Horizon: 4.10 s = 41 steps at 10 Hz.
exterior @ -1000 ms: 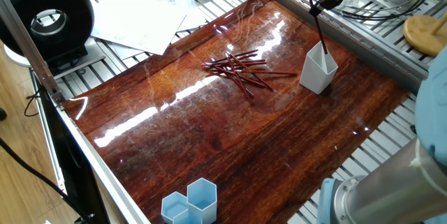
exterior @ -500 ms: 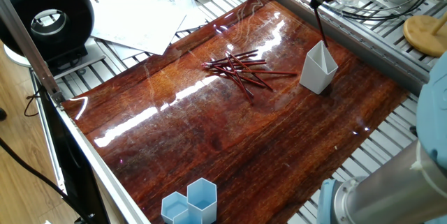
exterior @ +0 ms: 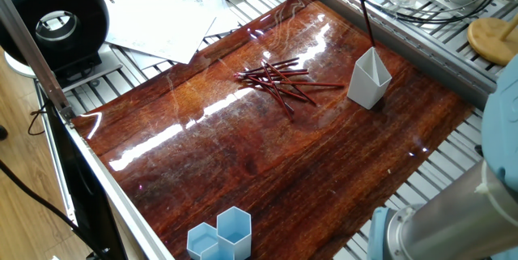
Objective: Put the pen into the pen holder
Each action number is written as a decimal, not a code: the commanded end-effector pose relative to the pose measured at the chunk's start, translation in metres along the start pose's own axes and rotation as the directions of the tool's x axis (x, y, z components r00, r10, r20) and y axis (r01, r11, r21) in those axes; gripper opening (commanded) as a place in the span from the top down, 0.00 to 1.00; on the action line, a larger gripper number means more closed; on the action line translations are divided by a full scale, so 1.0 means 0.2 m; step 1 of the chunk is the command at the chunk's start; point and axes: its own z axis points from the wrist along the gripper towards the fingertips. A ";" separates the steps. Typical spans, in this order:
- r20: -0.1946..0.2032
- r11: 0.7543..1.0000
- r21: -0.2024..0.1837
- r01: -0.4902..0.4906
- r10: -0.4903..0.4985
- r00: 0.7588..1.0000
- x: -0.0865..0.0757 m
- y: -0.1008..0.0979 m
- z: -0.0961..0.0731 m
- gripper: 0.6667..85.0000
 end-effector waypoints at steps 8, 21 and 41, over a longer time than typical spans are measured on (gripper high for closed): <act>0.032 1.000 0.002 -0.006 0.006 0.999 0.09 -0.03 0.09 1.00; 0.140 1.000 0.005 -0.031 0.030 0.990 0.08 -0.07 0.14 1.00; -0.264 0.969 0.234 -0.076 0.139 0.954 0.41 -0.09 0.06 1.00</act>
